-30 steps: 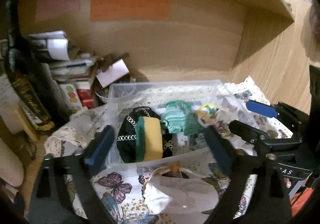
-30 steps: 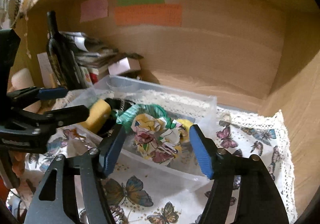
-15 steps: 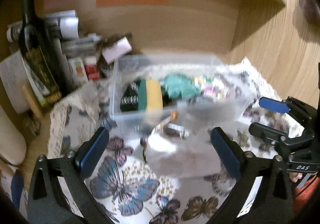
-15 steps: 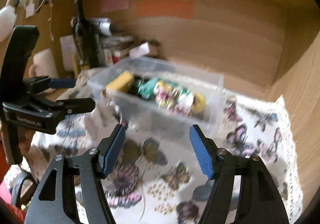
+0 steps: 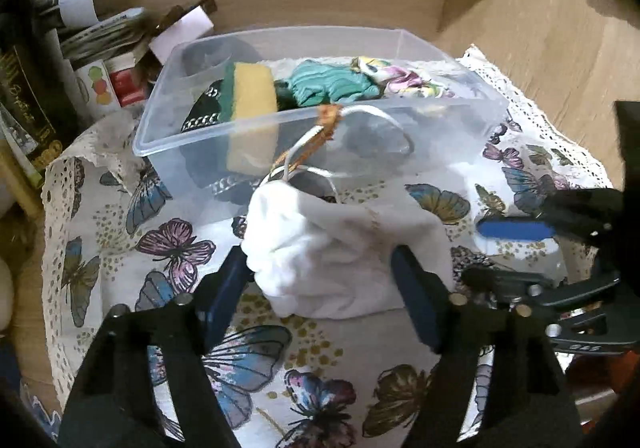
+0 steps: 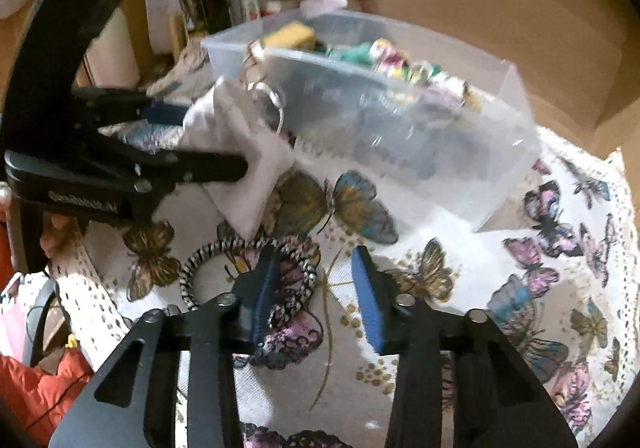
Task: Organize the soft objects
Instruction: 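Grasp the white cloth with the left gripper while the right gripper grasps the beaded hair tie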
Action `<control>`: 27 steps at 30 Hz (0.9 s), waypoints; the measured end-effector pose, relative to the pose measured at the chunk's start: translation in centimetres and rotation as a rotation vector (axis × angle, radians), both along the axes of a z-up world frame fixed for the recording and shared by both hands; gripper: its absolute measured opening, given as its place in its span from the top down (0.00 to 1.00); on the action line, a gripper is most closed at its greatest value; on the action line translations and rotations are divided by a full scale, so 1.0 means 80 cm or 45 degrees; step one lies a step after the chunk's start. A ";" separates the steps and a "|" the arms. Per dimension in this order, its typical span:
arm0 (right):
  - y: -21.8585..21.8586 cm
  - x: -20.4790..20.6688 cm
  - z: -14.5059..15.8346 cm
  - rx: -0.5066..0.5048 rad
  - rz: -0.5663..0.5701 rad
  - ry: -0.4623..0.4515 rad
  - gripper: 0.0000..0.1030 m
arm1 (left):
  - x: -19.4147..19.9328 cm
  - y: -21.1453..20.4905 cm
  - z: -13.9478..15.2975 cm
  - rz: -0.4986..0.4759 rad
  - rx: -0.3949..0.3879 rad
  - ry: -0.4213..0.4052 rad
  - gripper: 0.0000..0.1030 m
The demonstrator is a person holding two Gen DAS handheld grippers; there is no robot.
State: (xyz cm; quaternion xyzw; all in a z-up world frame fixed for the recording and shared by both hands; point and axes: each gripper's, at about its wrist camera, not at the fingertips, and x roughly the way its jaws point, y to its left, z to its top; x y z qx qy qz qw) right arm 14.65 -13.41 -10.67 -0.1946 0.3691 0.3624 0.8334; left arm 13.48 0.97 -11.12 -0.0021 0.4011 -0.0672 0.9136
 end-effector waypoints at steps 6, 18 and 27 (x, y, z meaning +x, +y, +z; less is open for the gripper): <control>0.001 -0.003 0.000 0.008 0.011 -0.018 0.91 | -0.007 0.001 0.004 0.005 0.009 -0.050 0.75; -0.032 -0.016 0.051 0.154 -0.051 -0.160 0.93 | -0.044 0.019 0.053 0.060 0.017 -0.241 0.80; -0.038 -0.002 0.112 0.284 -0.118 -0.306 0.93 | -0.050 0.030 0.120 0.121 -0.010 -0.451 0.80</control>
